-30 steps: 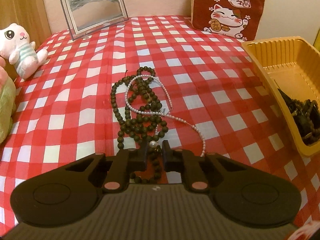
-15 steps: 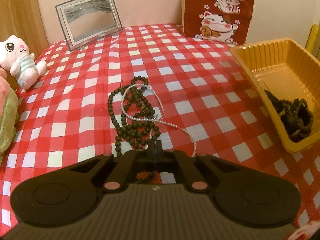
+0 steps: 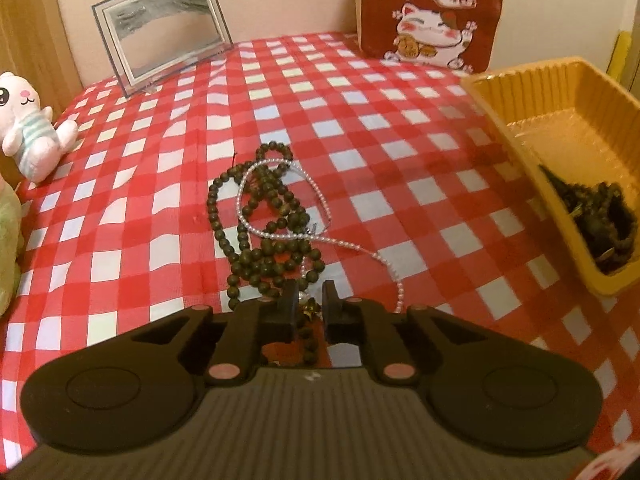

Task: Organize jewelry
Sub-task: 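Carry the held beads over the orange tray and open the left gripper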

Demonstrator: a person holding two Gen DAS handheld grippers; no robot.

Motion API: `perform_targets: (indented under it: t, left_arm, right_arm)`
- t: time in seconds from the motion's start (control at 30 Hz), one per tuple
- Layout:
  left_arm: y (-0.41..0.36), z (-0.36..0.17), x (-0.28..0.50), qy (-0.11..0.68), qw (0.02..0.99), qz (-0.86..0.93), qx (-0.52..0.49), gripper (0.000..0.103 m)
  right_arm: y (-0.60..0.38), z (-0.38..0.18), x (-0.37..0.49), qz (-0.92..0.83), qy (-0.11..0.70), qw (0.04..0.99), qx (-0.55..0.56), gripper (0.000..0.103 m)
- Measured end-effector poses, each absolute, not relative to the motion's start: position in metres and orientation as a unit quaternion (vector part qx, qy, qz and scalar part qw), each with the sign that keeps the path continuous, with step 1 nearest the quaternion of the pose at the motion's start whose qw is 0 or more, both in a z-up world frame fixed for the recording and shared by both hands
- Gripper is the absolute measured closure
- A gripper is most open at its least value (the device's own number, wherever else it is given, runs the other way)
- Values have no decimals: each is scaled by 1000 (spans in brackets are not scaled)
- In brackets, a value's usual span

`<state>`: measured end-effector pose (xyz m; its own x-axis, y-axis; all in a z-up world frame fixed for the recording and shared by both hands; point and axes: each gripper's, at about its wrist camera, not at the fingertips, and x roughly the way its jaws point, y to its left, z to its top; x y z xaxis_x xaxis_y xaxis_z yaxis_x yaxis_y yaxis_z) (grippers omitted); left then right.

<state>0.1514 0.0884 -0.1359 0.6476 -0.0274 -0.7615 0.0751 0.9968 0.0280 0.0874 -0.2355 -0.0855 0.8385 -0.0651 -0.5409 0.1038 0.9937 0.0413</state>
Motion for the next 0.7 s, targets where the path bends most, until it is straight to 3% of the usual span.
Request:
perform_targets:
  t: [0.37, 0.5, 0.7]
  left_arm:
    - [91, -144, 154, 424, 905, -32, 29, 89]
    - [91, -143, 153, 421, 906, -33, 32, 96]
    - [86, -134, 145, 407, 912, -33, 38, 96]
  right_arm:
    - [-235, -86, 88, -47, 282, 957, 35, 94]
    - [-236, -87, 89, -47, 284, 957, 36, 94]
    - [-236, -87, 88, -46, 283, 957, 37, 94]
